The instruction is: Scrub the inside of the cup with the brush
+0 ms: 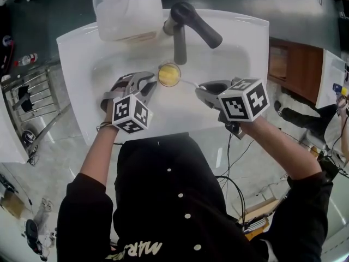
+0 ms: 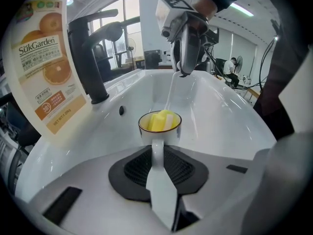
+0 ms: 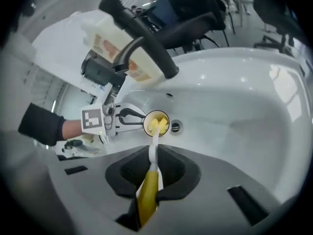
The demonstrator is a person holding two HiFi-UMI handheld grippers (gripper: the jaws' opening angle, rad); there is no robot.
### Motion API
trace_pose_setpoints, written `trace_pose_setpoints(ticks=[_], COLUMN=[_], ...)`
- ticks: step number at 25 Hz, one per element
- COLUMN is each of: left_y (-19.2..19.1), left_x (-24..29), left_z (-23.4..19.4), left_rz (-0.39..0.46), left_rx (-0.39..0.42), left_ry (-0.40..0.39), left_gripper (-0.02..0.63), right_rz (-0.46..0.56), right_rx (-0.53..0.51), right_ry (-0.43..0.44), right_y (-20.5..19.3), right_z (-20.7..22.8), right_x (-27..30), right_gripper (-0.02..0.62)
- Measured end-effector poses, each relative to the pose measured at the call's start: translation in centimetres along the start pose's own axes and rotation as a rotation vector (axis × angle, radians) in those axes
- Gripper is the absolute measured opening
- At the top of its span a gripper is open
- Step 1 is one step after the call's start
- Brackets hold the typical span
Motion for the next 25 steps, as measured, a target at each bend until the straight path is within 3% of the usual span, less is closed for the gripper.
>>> trace_pose_setpoints(ticks=[7, 9, 14, 20, 23, 25], left_y=[-0.4, -0.4, -0.5, -0.5, -0.4, -0.3], left_x=[0.1, 0.1, 0.2, 0.2, 0.1, 0.1], left_z=[-0.3, -0.3, -0.5, -0.5, -0.6, -0.6], left_rz=[-0.003, -0.004, -0.007, -0.008, -0.011, -0.011], left_rx=[-0.008, -0.008, -0.009, 0.003, 0.009, 0.009], left_ry=[0.0, 0.0, -0.001, -0.007, -0.008, -0.011], left_gripper=[0.089, 0.089, 0.091, 0.091, 0.091, 0.091], right_rz=[-0.027, -0.062, -0.214, -0.41, -0.5, -0.554], right_rx=[-0.355, -0.544, -1.151, -1.815, -2.062, -2.163], right_ry=[-0.111, -0.162, -0.316, -0.391, -0.39, -0.384], right_y=[0.5, 0.7, 1.5, 2.2, 2.2, 2.3], right_z=[-1.2, -1.8, -3.3, -4.6, -4.9, -4.9], right_x=[-1.7, -2.3, -3.2, -3.0, -2.4, -1.7], right_gripper=[0.051, 0.051, 0.049, 0.049, 0.049, 0.049])
Point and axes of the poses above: the fingertips, and each gripper's own axes: x forward along the fingers, z to its right, y out of its top, the point moved 3 cm from there along -x, backward along the fingers, and after that the axes turned 6 degrees about y, right-handed, at the moved point
